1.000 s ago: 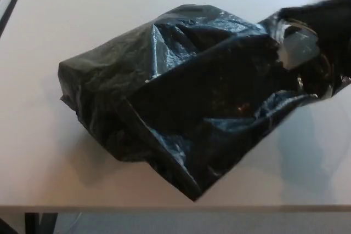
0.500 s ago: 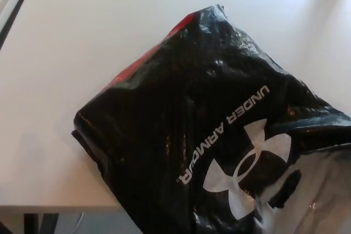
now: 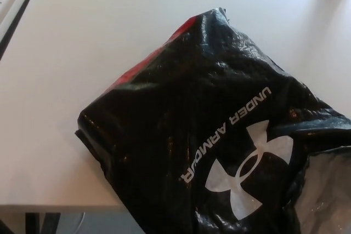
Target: A plastic bag is kept infront of the robot in the middle of the desk and the robot uses both its hands to grab it from the top and lifts it up and then releases it.
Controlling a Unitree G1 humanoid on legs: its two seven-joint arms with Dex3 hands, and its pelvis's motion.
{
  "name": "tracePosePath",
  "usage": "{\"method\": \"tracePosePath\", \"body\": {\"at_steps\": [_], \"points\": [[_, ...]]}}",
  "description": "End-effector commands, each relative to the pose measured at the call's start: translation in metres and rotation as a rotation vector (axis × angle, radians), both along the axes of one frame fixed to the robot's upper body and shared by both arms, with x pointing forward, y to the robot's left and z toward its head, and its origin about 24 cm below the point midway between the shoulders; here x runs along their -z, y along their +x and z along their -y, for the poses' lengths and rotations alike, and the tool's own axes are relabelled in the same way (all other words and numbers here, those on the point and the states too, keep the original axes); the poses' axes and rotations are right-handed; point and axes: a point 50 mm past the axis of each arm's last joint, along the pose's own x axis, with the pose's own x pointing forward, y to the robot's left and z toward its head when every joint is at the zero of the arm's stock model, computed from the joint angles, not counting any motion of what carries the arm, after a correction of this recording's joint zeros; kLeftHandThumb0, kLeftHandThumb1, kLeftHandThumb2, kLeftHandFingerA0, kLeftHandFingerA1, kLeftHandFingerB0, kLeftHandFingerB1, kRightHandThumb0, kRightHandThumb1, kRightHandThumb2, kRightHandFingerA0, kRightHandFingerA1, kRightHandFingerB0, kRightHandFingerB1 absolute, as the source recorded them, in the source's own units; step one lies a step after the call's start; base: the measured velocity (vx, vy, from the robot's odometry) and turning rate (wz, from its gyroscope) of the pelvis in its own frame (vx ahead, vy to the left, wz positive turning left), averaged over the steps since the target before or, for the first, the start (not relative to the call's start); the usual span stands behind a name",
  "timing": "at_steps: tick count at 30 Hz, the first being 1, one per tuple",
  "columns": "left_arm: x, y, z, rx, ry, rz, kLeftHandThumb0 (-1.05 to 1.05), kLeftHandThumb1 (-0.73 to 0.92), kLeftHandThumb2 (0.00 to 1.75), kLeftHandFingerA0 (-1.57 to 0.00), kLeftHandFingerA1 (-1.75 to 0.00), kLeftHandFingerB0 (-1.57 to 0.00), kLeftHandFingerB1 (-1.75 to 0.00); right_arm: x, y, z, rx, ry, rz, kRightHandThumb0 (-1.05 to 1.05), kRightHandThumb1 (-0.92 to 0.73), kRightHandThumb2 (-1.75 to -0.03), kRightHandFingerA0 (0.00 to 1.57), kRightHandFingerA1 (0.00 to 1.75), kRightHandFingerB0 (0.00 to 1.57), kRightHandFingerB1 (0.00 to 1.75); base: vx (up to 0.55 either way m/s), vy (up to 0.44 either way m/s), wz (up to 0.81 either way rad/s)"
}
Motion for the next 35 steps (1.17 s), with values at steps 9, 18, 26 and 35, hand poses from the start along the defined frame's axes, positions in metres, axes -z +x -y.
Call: {"method": "tracePosePath", "body": {"at_steps": [9,18,26,35], "points": [[0.127,-0.071,0.086,-0.047,-0.666,0.047,-0.98,0.66,1.1,-0.08,-0.11,-0.07,-0.21,0.175,-0.117,-0.158,-0.361,0.316,-0.31,-0.92,-0.77,-1.18,0.0,0.13,0.0,0.1,0.0,0.0,0.0],[0.164,-0.076,0.108,-0.151,-1.093,-0.021,-0.41,0.23,0.93,0.0,-0.51,-0.03,-0.52,0.217,-0.112,-0.222,-0.438,0.587,-0.359,-1.02,-0.9,-1.24,0.0,0.1,0.0,0.0,0.0,0.0,0.0],[0.165,-0.066,0.113,-0.105,-1.059,-0.026,-0.92,0.75,0.63,-0.14,-0.4,-0.22,-0.32,0.231,-0.104,-0.24,-0.504,0.554,-0.44,-0.86,-0.8,-1.01,0.0,0.13,0.0,0.02,0.0,0.0,0.0],[0.161,-0.06,0.112,-0.069,-0.994,0.019,-0.91,0.77,0.64,-0.11,-0.39,-0.2,-0.33,0.231,-0.098,-0.24,-0.466,0.563,-0.367,-0.84,-0.81,-1.0,0.0,0.13,0.0,0.07,0.0,0.0,0.0]]}}
